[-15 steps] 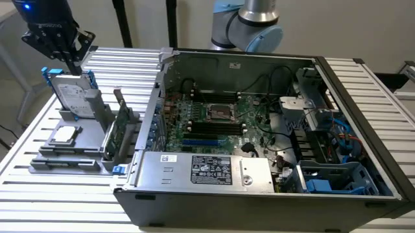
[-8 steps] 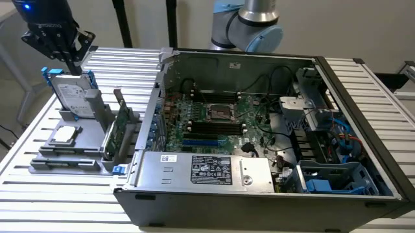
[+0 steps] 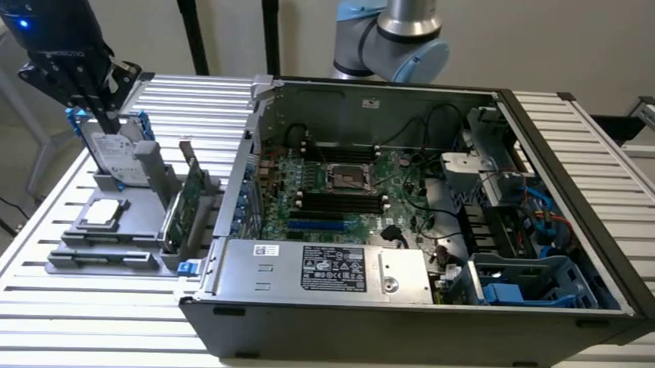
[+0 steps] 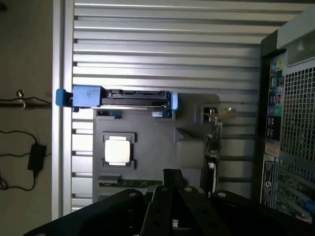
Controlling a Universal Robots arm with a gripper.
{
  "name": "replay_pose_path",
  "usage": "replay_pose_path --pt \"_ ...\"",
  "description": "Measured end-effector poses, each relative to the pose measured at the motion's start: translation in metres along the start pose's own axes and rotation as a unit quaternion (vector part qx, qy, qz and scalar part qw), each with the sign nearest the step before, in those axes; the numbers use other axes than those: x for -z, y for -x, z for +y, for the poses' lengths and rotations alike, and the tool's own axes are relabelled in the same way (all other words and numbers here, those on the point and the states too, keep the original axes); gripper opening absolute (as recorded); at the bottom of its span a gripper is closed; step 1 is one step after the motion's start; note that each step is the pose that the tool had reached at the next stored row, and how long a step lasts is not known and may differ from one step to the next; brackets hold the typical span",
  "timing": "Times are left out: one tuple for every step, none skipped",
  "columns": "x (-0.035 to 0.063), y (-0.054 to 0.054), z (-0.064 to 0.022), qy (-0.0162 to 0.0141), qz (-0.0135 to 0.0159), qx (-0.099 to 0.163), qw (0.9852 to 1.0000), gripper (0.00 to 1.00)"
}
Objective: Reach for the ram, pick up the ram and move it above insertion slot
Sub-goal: 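Reach for the ram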
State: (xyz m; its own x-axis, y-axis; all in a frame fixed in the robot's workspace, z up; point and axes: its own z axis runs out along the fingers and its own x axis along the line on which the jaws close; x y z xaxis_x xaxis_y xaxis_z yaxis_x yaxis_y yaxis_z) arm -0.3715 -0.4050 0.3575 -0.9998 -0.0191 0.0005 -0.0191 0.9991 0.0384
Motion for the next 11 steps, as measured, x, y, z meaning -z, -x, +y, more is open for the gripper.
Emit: replay_pose_path --pt "-0.0002 0.0 -0.0046 0.0 0.0 0.0 1.0 0.11" --pt "-0.0005 0.0 -0.009 0.0 0.0 0.0 1.0 0.11" --pt "-0.0009 0.0 -0.0136 0.0 0.0 0.0 1.0 0.11" --pt "-0.0014 0.0 -0.0181 0.0 0.0 0.0 1.0 0.11" --pt "-0.002 0.0 -0.0225 0.0 0.0 0.0 1.0 0.11" --pt "-0.0027 -0.001 -0.0272 0.0001 0.0 0.0 1.0 0.11" --pt "-0.0033 -0.001 -0.032 0.0 0.0 0.0 1.0 0.11" --pt "-0.0039 -0.001 -0.0366 0.0 0.0 0.0 1.0 0.11" --pt "-0.0044 -0.001 -0.041 0.0001 0.0 0.0 1.0 0.11" --pt "-0.0049 -0.001 -0.0456 0.0 0.0 0.0 1.0 0.11" --pt "-0.0054 -0.002 -0.0501 0.0 0.0 0.0 1.0 0.11"
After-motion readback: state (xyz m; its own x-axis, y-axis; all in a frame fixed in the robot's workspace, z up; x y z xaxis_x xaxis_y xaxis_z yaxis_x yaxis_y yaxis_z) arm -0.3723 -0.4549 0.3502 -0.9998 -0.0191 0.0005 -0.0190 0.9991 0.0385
